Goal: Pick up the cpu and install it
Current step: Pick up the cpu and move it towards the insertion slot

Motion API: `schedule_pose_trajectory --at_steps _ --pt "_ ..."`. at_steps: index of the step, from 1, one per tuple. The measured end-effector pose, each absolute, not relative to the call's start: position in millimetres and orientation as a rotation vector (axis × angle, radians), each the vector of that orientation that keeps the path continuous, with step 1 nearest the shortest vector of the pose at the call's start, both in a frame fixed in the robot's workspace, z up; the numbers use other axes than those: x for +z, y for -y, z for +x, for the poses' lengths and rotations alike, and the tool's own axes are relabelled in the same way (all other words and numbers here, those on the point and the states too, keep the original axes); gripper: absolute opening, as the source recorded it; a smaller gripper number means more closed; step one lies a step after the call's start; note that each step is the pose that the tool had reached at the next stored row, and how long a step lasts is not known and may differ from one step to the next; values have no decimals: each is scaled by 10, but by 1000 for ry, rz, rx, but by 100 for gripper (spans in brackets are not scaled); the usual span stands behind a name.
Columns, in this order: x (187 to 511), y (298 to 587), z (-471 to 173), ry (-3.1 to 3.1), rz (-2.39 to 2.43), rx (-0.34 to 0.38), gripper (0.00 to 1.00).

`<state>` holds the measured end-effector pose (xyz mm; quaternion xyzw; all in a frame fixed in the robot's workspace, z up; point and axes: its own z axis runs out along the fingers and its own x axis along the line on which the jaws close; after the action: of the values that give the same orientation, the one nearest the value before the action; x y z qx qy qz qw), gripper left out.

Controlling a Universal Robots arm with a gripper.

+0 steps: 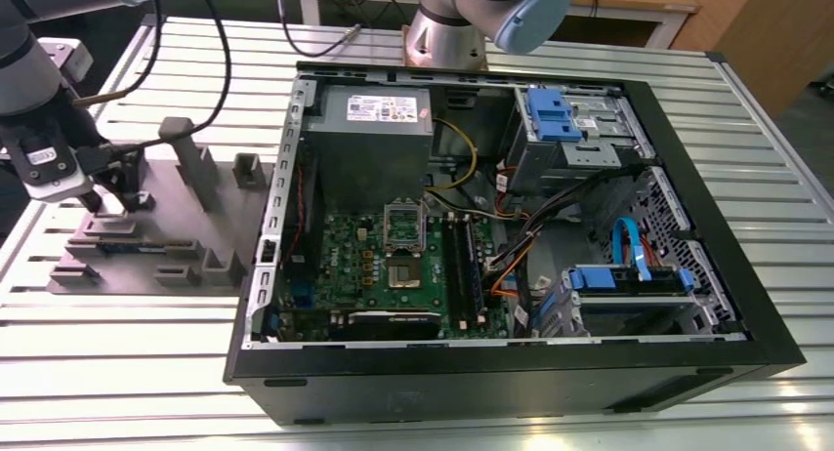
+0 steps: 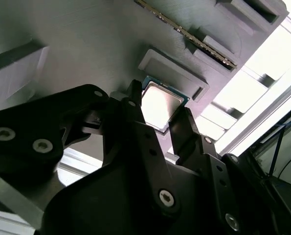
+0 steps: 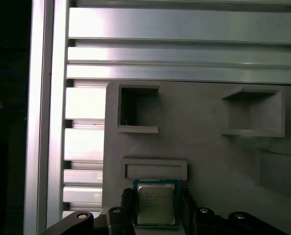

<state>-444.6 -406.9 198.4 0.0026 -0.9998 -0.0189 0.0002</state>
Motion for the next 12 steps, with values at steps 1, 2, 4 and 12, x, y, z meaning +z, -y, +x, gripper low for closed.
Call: schedule_pose_trajectory --at_steps 1,2,4,12 --pt "2003 4069 -4446 3141 8 -59 47" --pt "2024 4069 -4446 3141 8 -60 47" --pt "2066 4069 -4446 3141 8 -60 47" --pt "2125 4069 -4446 3141 8 -60 47"
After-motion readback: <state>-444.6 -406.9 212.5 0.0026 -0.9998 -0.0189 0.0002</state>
